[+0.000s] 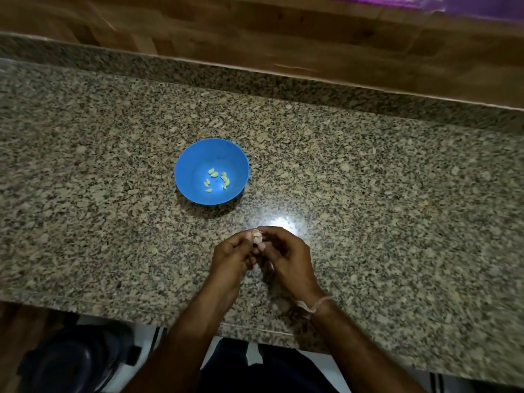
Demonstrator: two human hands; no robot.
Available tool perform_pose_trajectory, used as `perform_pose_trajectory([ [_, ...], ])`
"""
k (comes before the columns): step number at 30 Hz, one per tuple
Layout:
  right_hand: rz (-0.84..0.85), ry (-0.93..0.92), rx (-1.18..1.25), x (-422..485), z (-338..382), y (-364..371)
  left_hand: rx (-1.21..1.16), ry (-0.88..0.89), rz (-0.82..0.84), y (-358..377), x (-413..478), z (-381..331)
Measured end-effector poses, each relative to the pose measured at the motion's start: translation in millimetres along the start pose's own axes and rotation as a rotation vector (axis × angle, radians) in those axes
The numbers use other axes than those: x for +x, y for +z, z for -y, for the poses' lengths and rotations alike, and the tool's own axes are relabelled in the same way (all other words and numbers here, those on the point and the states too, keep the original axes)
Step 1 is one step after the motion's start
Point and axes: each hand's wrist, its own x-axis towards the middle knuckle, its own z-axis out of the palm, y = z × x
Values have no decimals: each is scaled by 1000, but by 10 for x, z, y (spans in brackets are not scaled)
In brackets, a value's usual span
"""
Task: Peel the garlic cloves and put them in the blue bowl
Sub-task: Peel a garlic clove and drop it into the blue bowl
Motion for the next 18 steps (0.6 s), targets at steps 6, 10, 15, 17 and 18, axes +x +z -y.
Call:
perform_pose_trajectory([
  [6, 23, 49, 166, -36, 64, -174, -328, -132, 14, 167, -161, -3],
  [10, 55, 62, 187, -69, 111, -289, -311, -107, 39, 213, -255, -12],
  [15, 58, 42, 195, -117, 154, -391, -290, -72, 79, 277, -364, 8],
  [17, 74, 38, 195, -137, 167, -429, -299, -65, 92, 317, -387, 4],
  [18, 86, 39, 201, -148, 180, -448, -300, -62, 97, 328, -390, 7],
])
